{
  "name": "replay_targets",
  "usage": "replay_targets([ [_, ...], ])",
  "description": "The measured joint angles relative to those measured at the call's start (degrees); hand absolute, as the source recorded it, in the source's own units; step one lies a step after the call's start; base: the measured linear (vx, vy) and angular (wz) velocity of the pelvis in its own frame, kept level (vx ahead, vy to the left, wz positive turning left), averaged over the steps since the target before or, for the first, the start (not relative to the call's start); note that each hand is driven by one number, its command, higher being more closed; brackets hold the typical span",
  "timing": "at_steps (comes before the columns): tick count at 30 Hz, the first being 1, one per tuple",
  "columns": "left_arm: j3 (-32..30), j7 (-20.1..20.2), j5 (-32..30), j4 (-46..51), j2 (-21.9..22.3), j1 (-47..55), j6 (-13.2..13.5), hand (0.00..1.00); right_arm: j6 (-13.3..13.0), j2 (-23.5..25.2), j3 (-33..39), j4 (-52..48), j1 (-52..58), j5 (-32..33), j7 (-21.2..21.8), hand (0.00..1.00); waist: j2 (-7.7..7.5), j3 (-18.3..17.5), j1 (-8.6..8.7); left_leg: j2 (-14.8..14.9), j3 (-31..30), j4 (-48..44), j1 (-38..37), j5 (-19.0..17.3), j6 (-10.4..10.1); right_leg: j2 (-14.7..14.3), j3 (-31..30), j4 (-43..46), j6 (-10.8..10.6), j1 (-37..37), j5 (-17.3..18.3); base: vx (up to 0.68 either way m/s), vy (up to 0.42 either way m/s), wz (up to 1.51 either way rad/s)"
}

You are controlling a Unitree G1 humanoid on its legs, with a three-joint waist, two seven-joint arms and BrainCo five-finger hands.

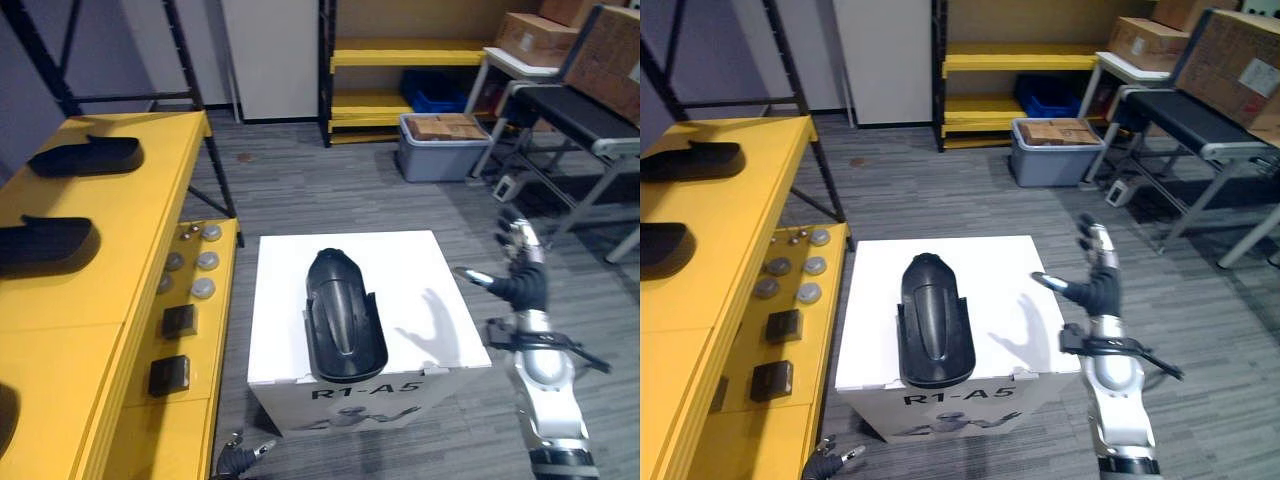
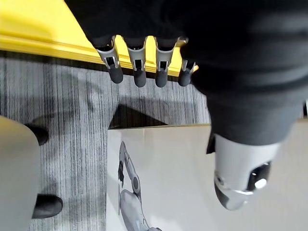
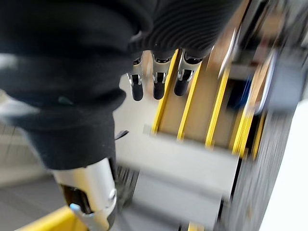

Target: Walk over and take plastic housings, then place them on the shelf

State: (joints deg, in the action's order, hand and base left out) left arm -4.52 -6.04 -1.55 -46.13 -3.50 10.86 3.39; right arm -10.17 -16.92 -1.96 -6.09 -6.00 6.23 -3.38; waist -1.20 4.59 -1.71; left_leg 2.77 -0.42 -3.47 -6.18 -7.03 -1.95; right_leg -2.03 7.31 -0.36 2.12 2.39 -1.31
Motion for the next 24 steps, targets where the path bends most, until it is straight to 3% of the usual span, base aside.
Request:
replay_targets([
  [3, 0.12, -0.12, 0.26, 0.01, 0.26, -0.18, 0.36, 0.0, 0.7, 2.93, -2.95, 5.55, -1.08, -4.0, 0.12, 0.0, 0.1, 0.17, -0.75, -0.27, -1.36, 0.59, 0.39, 0.42, 0.61, 0.13, 1.12, -2.42, -0.08, 0.93, -1.61, -0.1, 0.016, 0.21],
  [6, 0.24, -0.44, 0.25, 0.03, 0.35, -0.26, 0.39, 0.0, 3.16, 5.9, -3.48, 9.78, -1.1, -11.67, -0.28, 0.0, 0.37, 0.34, -1.21, -0.25, -1.47, 0.76, 0.4, 0.47, 0.63, 0.08, 1.32, -3.41, -0.14, 1.43, -2.08, -0.03, 0.01, 0.04],
  [11, 0.73, -0.99, 0.19, -0.03, 0.64, -0.42, -0.14, 0.0, 9.57, 10.18, -1.43, 16.69, -1.1, -25.38, -3.98, 0.0, 0.7, 0.55, -0.73, -0.18, -2.89, 1.34, 0.95, 0.91, 0.37, -0.07, 2.94, -4.46, -0.02, 1.41, -2.41, 0.04, -0.006, 0.12],
  [18, 1.76, -1.25, 0.12, -0.02, 1.25, -1.4, -0.95, 0.0, 14.61, 13.51, 4.55, 26.38, -3.94, -32.62, -8.41, 0.0, 1.22, 1.19, -2.05, -0.32, -3.19, 1.29, 1.09, 1.05, 0.38, 0.1, 3.53, -4.48, -0.21, 1.38, -2.29, 0.04, 0.016, 0.04],
  [19, 1.83, -1.25, 0.14, -0.02, 1.25, -1.43, -1.04, 0.0, 15.07, 13.53, 5.17, 27.73, -5.21, -32.6, -8.94, 1.0, 1.19, 1.24, -2.01, -0.54, -3.43, 1.29, 1.17, 1.18, 0.51, 0.24, 3.77, -4.48, -0.23, 1.4, -2.28, -0.02, 0.021, 0.1],
  [24, 2.93, -1.23, 0.13, -0.02, 1.1, -1.68, -1.38, 0.0, 15.35, 13.3, 8.71, 32.95, -9.68, -32.51, -9.83, 1.0, 1.0, 1.33, -2.14, -0.88, -4.7, 1.82, 1.73, 1.86, 0.68, 0.71, 4.62, -4.52, -0.3, 1.26, -2.31, -0.05, 0.013, 0.14],
])
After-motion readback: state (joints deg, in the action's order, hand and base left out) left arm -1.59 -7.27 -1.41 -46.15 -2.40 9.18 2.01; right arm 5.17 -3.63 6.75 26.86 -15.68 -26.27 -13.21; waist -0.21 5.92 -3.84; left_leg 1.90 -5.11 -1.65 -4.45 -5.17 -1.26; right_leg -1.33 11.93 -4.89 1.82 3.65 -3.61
